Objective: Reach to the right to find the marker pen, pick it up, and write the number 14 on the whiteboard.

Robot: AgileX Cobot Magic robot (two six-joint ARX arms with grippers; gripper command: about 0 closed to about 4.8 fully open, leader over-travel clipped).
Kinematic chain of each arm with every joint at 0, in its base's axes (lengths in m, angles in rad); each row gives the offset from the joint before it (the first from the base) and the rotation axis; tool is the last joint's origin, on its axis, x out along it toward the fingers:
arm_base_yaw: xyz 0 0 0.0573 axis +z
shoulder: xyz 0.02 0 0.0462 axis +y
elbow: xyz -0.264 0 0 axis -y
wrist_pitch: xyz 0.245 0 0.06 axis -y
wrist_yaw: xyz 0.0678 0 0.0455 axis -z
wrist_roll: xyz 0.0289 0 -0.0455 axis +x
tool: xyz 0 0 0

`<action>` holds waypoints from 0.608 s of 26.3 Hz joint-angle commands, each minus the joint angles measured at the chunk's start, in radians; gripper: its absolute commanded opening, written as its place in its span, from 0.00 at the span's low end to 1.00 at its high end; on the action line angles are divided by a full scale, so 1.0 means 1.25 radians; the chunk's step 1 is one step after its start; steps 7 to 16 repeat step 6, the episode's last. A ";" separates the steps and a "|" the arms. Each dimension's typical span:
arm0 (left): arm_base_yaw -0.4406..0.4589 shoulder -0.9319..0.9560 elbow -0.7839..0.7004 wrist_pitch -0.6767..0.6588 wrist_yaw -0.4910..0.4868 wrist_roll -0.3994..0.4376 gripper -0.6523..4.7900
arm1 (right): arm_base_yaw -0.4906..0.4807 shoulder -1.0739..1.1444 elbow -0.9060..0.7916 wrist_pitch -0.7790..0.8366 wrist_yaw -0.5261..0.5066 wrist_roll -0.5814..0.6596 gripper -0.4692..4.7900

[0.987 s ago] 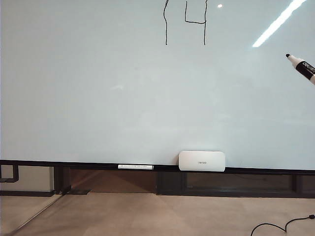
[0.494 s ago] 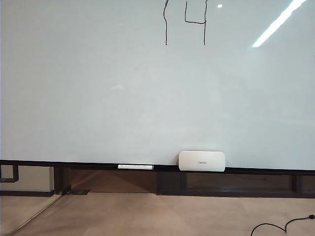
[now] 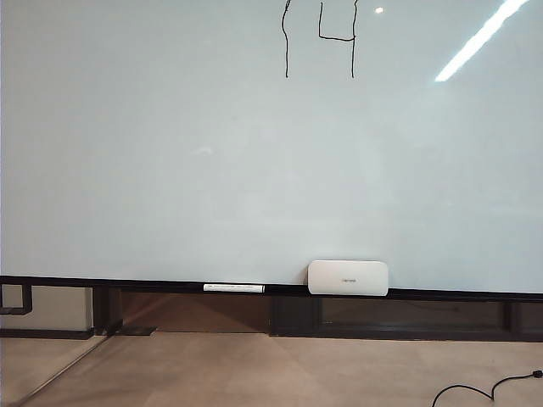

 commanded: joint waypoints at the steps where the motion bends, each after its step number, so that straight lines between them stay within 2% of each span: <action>1: 0.000 0.001 -0.003 0.000 0.002 0.000 0.11 | -0.039 0.001 0.003 0.010 0.005 0.000 0.09; 6: 0.000 0.001 -0.003 0.000 0.002 0.001 0.11 | -0.092 0.001 0.003 0.010 0.005 0.000 0.09; 16: 0.000 0.001 -0.003 0.000 0.002 0.001 0.11 | -0.092 0.001 0.003 0.010 0.005 0.000 0.09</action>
